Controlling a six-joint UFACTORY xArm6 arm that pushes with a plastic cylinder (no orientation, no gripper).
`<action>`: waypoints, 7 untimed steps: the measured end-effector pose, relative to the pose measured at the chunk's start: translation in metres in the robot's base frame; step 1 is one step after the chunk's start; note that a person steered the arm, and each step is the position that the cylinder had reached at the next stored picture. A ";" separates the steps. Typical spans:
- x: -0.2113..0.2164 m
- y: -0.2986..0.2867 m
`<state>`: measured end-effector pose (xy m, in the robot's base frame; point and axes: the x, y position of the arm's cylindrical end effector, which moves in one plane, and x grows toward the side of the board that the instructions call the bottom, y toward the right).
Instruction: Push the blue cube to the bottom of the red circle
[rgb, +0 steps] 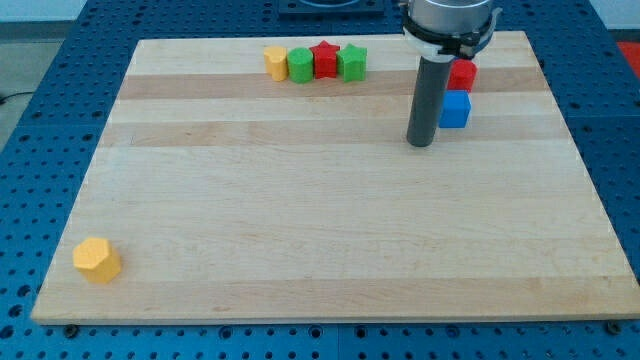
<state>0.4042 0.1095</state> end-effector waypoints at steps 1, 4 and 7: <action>-0.004 0.014; -0.030 0.017; -0.017 0.029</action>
<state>0.3872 0.1389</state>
